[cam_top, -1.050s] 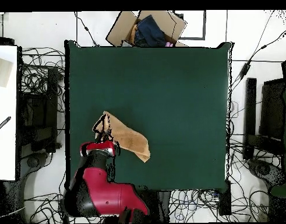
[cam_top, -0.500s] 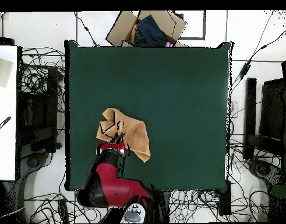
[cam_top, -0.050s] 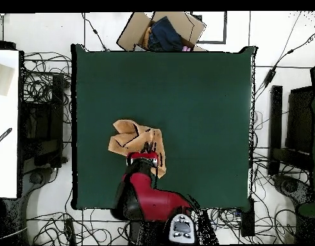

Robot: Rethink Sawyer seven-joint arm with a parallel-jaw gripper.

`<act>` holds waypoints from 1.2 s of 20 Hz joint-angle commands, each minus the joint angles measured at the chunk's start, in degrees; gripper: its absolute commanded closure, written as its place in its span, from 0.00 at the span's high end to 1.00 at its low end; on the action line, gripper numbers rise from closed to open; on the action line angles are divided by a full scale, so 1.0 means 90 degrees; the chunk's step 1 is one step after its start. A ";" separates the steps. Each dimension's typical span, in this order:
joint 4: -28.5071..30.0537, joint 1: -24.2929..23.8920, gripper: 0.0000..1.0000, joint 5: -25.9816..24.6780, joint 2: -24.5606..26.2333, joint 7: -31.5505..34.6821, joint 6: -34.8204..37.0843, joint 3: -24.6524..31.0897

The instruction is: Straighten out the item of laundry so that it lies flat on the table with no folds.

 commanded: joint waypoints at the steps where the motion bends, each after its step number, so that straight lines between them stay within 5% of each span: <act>1: -0.1214 -0.1014 0.00 -0.1014 0.0107 0.0577 0.1245 0.1145; 9: -0.1948 -0.2139 0.00 -0.2090 0.0026 0.0335 0.2146 0.2246; 24: -0.2813 -0.1990 0.00 -0.2267 0.0633 0.0392 0.2318 0.2469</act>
